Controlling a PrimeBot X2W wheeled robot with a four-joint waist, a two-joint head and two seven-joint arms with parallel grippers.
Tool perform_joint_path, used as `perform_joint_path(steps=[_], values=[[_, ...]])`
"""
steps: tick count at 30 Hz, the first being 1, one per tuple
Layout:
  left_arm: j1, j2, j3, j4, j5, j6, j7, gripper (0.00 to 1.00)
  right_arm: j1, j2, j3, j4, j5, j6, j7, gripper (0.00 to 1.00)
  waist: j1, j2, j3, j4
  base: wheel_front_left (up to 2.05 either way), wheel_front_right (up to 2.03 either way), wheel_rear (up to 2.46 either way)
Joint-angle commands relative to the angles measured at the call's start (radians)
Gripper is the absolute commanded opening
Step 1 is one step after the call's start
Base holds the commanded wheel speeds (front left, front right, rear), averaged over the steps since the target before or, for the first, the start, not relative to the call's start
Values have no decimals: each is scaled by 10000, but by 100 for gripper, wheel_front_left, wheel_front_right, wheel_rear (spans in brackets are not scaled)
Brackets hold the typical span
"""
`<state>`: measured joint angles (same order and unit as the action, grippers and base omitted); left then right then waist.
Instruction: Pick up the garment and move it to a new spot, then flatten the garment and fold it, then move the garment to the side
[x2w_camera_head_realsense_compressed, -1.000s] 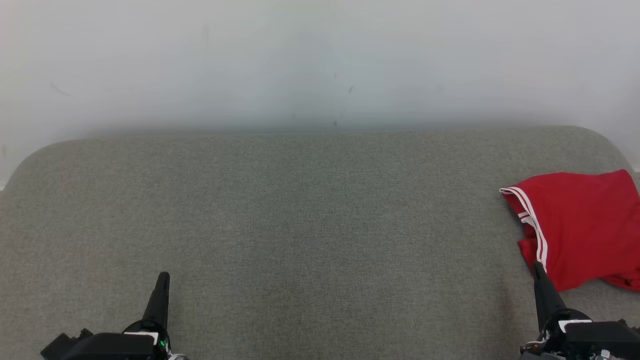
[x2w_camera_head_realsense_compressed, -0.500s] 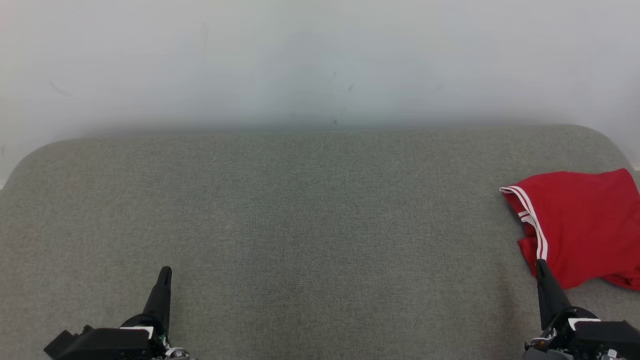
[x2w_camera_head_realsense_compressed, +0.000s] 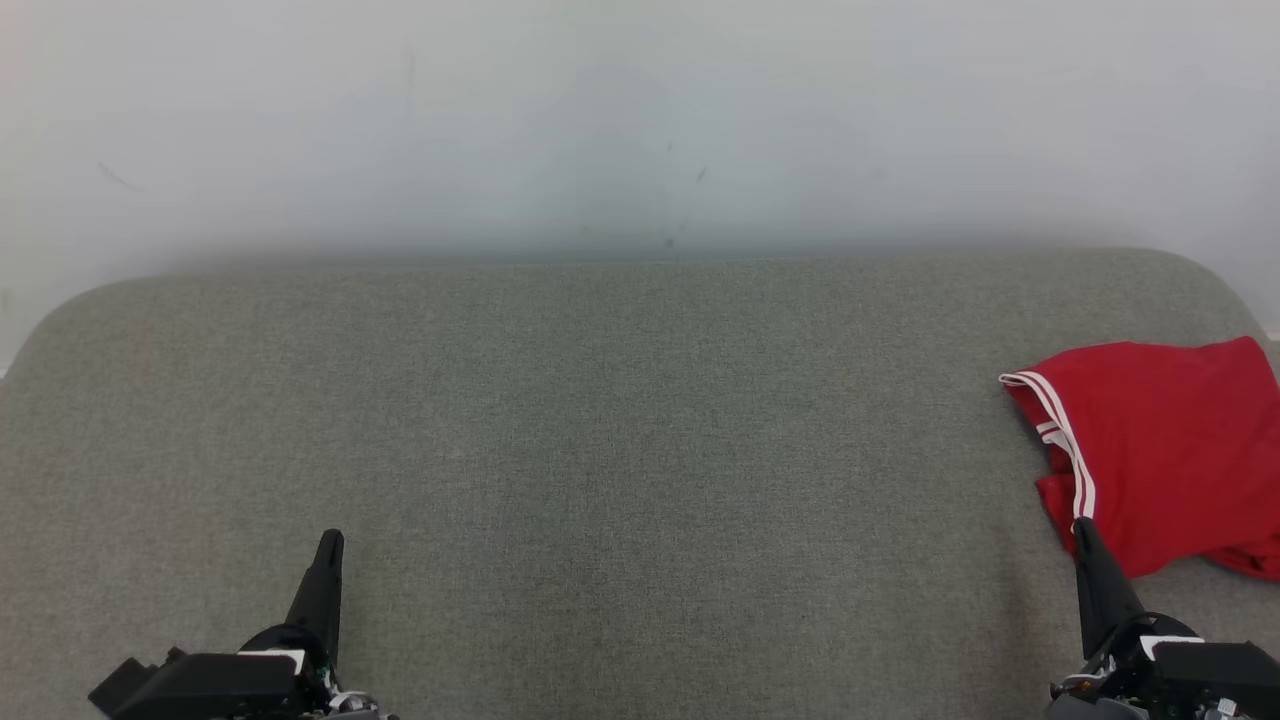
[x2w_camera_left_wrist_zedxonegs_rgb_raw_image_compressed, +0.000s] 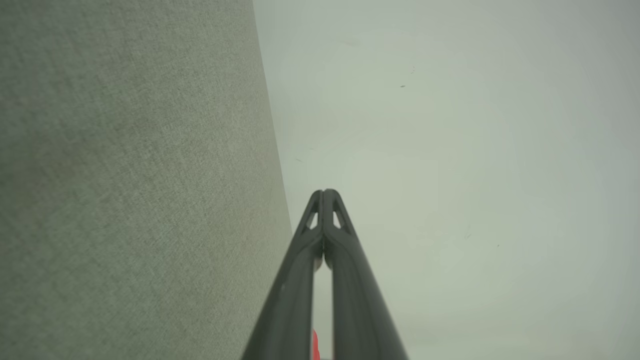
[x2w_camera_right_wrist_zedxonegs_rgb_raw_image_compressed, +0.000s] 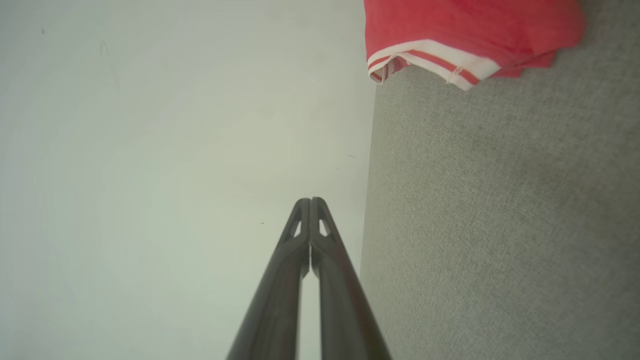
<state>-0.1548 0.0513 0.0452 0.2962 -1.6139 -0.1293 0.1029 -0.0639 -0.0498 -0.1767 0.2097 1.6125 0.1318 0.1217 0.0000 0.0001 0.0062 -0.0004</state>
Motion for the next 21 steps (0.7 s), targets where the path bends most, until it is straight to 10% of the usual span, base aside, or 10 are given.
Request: perform_joint_path(steps=[1, 21], values=[[-114, 7, 41, 7, -69, -25, 21, 0, -95, -9, -15, -30, 17, -21, 15, 0, 0, -1, -1, 0, 0, 0, 0], [-112, -2, 52, 6, -56, -25, 33, 0, -94, -9, -12, -30, 13, -19, 15, 0, 0, -1, -1, 0, 0, 0, 0]])
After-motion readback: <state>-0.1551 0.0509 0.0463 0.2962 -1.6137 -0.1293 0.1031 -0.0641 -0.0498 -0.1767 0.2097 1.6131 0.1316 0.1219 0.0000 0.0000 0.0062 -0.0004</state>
